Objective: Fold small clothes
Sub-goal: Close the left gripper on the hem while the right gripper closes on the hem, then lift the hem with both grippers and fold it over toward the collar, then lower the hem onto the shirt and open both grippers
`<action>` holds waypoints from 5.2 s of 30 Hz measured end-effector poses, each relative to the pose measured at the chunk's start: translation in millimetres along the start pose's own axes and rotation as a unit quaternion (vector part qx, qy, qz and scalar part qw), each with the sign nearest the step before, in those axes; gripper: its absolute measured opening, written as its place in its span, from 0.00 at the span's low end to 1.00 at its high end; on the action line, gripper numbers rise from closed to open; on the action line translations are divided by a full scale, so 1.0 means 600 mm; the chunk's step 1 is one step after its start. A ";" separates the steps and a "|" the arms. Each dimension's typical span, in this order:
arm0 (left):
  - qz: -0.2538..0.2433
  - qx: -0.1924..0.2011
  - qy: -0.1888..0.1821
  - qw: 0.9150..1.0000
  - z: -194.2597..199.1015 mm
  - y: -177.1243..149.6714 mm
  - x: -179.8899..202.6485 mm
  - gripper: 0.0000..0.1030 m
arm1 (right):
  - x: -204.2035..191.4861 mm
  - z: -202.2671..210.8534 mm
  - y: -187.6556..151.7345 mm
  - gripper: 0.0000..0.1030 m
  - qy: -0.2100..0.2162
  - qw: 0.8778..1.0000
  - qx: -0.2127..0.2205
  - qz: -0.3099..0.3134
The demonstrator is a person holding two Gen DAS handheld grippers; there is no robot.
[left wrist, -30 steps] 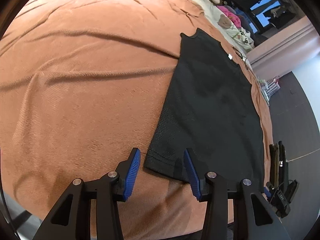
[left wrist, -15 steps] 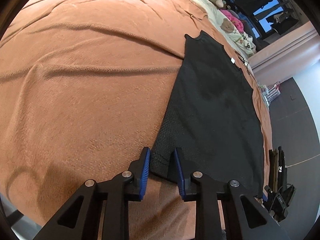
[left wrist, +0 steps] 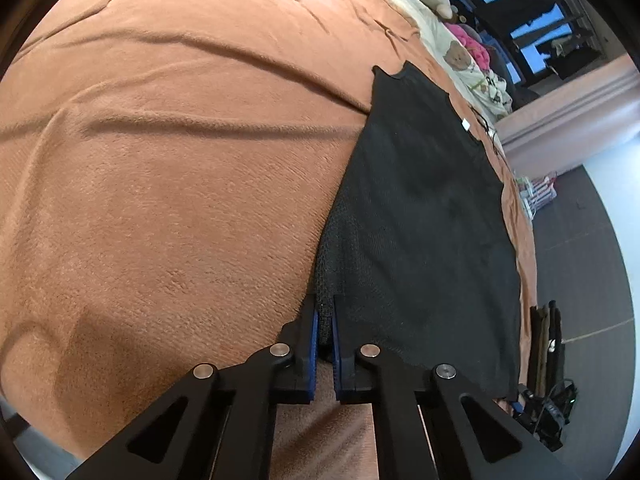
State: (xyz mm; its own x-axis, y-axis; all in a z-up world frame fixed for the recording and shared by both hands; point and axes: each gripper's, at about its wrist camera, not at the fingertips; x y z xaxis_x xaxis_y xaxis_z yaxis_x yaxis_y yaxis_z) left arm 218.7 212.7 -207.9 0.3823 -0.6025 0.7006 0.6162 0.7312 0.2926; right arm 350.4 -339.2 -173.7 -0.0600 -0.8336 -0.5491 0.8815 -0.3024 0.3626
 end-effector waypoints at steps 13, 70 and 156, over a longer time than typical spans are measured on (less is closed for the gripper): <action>-0.013 0.049 -0.039 0.998 0.073 0.004 0.020 0.04 | -0.030 0.040 -0.022 0.03 0.004 0.999 0.033 0.016; -0.096 0.156 -0.115 0.976 0.381 -0.107 0.129 0.04 | 0.031 0.224 -0.110 0.02 0.145 0.970 0.154 0.116; -0.277 -0.095 0.232 0.928 -0.153 0.187 0.101 0.55 | -0.238 -0.187 0.162 0.62 -0.197 0.939 0.008 0.283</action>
State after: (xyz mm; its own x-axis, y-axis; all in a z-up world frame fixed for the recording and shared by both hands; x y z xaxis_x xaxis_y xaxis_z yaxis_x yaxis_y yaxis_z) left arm 374.1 228.8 -192.3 0.1993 -0.9740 0.1080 0.9000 0.2255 0.3730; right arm 497.6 -197.4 -144.6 0.2440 -0.9683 0.0543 0.8180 0.2355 0.5248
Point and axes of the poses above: each gripper's, at about its wrist camera, not at the fingertips, and z roughly against the way its jaws point, x to its right, y to its top, and after that the axes turned 9 degrees about -y, right-handed
